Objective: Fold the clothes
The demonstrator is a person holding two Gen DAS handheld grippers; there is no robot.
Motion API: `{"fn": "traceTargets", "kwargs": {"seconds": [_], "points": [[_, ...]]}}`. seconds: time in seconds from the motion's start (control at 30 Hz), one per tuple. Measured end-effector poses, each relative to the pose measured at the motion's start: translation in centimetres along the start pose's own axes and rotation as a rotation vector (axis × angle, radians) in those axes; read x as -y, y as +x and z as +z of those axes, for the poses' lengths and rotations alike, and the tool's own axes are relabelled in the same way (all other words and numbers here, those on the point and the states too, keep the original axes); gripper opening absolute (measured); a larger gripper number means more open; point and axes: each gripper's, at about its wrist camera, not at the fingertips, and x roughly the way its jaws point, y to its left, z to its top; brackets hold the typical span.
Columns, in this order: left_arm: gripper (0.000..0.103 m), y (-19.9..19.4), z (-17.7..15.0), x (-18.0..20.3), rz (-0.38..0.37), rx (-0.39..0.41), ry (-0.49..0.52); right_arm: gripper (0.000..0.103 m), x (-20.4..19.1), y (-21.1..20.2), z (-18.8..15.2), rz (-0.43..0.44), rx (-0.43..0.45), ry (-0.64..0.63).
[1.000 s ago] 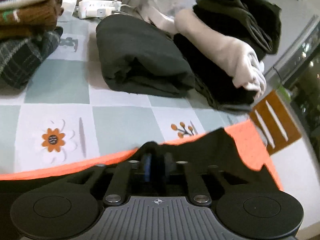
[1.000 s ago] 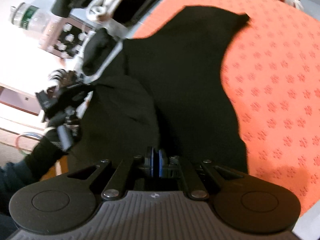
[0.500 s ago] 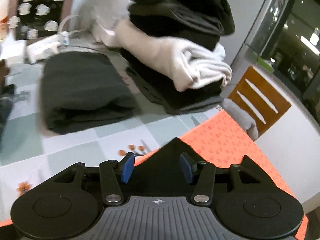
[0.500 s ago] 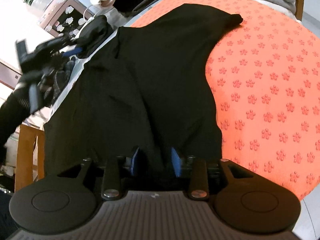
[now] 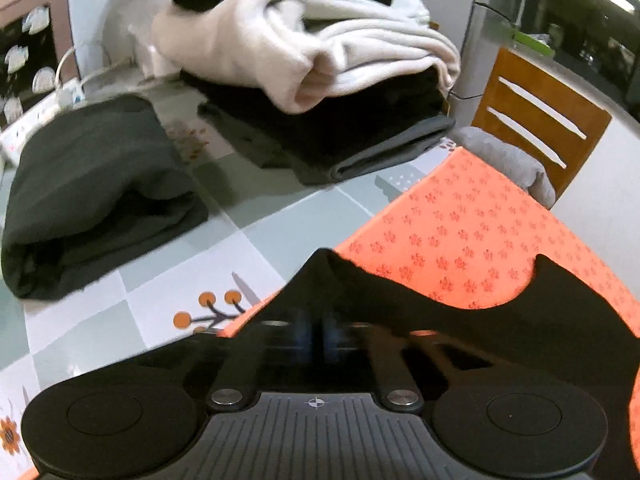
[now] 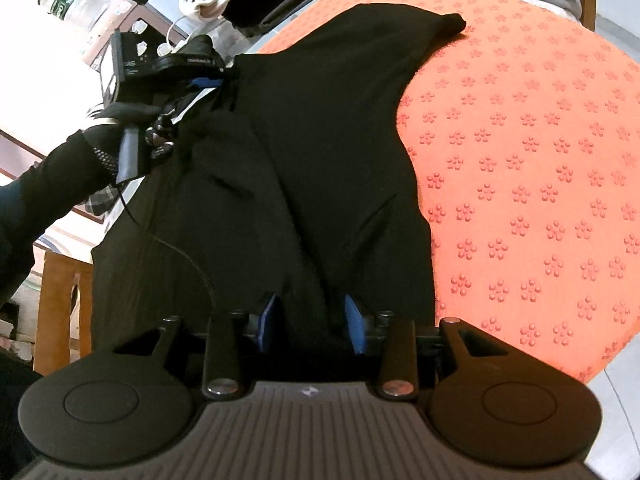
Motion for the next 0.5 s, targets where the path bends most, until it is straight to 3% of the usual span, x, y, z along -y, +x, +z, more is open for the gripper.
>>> {"fn": "traceTargets", "kwargs": {"seconds": [0.07, 0.1, 0.13, 0.3, 0.5], "points": [[0.005, -0.6, 0.3, -0.1, 0.010, 0.039, -0.009, 0.032, -0.1, 0.0, -0.2, 0.002, -0.006, -0.003], [0.005, -0.9, 0.6, -0.3, 0.021, 0.061, -0.022, 0.019, -0.1, -0.1, -0.2, 0.000, -0.007, -0.005], [0.005, -1.1, 1.0, -0.7, 0.026, 0.077, -0.045, 0.015, -0.2, -0.3, -0.3, -0.002, -0.008, -0.007], [0.005, -0.8, 3.0, -2.4, 0.043, 0.103, -0.146, 0.013, -0.3, -1.9, 0.2, -0.014, 0.040, 0.004], [0.005, 1.3, 3.1, -2.7, 0.065, 0.082, -0.176, 0.013, 1.2, -3.1, 1.2, -0.049, 0.070, 0.046]]}}
